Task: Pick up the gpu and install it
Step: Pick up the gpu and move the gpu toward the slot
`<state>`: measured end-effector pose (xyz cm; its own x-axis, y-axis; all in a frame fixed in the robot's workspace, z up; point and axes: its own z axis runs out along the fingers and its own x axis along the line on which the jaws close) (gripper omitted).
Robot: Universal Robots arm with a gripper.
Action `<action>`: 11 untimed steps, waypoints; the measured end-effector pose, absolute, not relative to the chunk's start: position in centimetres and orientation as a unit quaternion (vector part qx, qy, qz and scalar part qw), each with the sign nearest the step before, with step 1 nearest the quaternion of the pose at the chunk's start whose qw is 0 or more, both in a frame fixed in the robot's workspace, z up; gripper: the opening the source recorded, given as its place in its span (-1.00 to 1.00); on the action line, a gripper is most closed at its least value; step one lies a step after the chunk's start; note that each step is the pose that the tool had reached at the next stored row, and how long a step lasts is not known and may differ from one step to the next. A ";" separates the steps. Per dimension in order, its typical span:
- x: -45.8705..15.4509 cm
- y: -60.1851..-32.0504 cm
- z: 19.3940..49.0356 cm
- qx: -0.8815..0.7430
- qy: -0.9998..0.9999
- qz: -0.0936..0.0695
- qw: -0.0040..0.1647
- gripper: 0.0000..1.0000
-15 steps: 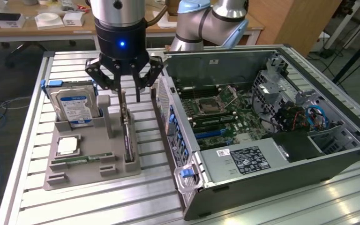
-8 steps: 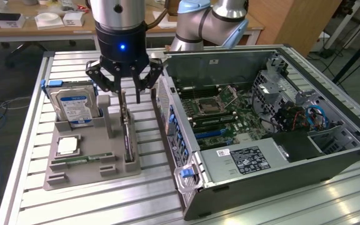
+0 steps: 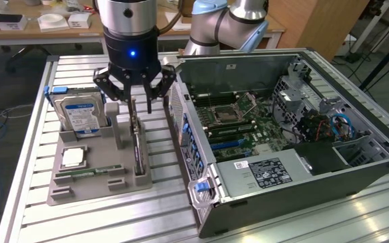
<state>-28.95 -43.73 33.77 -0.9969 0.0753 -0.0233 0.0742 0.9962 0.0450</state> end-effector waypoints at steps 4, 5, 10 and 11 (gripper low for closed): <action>-29.0 -43.7 33.5 0.037 0.999 0.022 0.013 -0.18; -29.0 -43.7 33.5 0.037 0.999 0.022 0.013 -0.18; -29.0 -43.7 33.2 0.037 0.999 0.022 0.013 -0.18; -29.0 -43.7 33.1 0.037 0.999 0.022 0.013 -0.18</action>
